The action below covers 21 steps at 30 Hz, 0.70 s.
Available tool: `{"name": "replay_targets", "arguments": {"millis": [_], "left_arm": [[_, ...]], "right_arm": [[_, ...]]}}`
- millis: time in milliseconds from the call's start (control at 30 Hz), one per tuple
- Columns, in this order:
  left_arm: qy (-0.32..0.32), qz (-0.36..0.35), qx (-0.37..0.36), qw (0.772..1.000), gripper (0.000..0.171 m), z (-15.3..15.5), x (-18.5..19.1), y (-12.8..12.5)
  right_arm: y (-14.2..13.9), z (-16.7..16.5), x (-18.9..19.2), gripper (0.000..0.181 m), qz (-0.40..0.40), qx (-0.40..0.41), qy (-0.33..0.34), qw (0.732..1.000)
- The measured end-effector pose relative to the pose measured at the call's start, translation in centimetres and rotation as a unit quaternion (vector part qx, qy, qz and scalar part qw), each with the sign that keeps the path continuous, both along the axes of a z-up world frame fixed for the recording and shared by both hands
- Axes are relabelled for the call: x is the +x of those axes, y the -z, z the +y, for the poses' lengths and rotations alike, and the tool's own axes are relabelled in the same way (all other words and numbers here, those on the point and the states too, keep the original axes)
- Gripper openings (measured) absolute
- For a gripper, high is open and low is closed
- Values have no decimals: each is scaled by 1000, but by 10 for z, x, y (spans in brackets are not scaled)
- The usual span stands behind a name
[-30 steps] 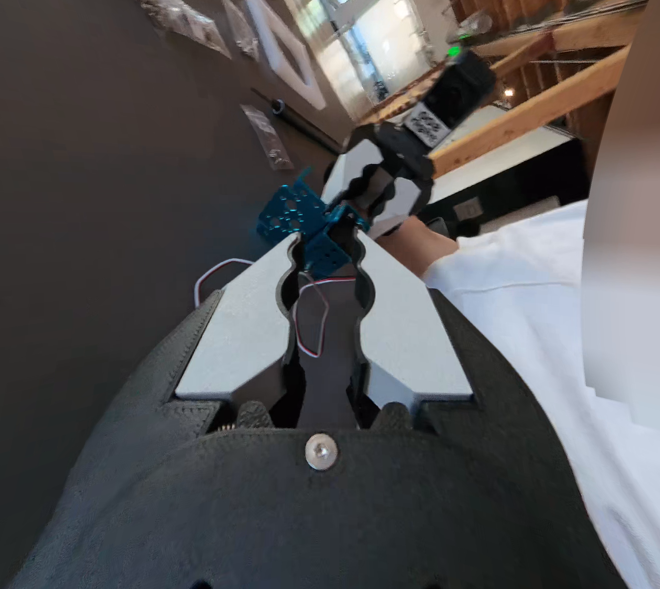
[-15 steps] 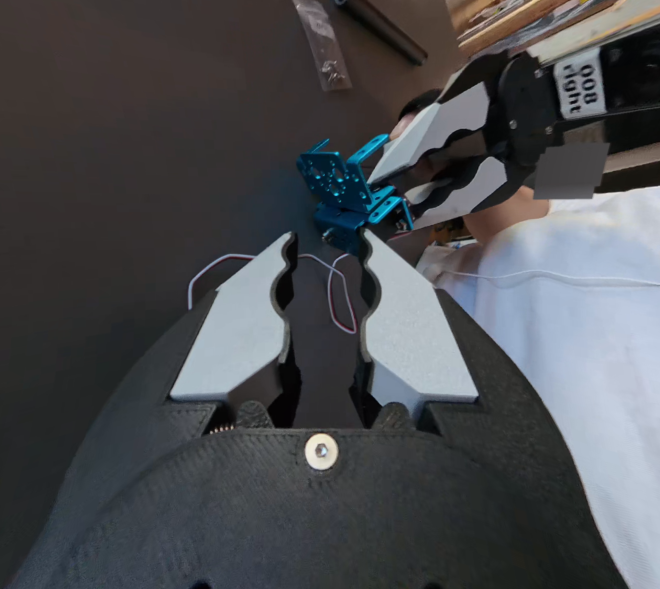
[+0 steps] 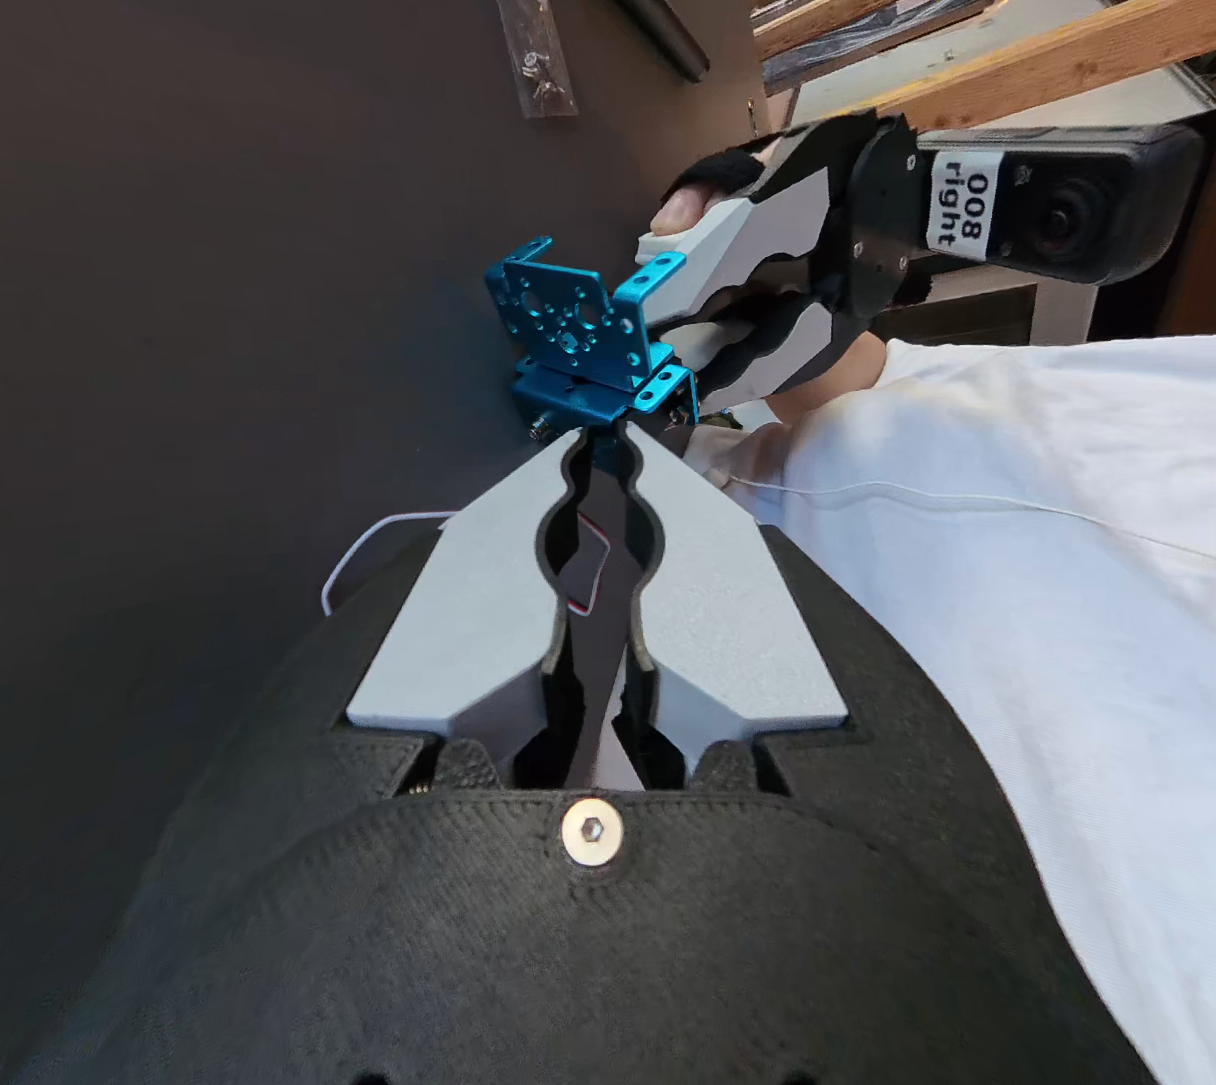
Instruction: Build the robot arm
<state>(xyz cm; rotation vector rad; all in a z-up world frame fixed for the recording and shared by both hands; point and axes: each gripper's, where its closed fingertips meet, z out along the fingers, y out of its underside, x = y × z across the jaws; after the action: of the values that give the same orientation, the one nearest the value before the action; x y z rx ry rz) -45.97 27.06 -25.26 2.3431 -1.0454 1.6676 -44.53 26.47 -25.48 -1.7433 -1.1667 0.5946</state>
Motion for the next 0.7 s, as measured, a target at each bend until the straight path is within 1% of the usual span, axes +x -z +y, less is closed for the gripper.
{"name": "replay_targets", "arguments": {"millis": [67,133,200,267,367,467,567,700], "left_arm": [[7,3,3,1000,6,-1,1,-1],[13,14,12,1000,5,-2,1,0],[15,37,27,999,3,0,-1,6],[22,41,35,998,3,-2,-1,9],[16,25,18,999,3,-2,3,7],[14,4,-5,1000,4,-5,8,3],[17,-10,-23,1000,7,-10,13,0],[18,-13,-43,999,6,-14,19,-1]], "right_arm": [[1,-1,1,29,-6,5,3,1000],[0,3,5,30,-13,21,23,999],[-3,8,11,31,-16,49,47,998],[-6,5,10,31,-11,56,38,998],[-3,4,13,30,-19,34,25,999],[0,0,17,27,-62,33,-4,998],[4,-3,21,24,-110,58,-14,992],[6,-7,27,23,-129,96,-32,987]]}}
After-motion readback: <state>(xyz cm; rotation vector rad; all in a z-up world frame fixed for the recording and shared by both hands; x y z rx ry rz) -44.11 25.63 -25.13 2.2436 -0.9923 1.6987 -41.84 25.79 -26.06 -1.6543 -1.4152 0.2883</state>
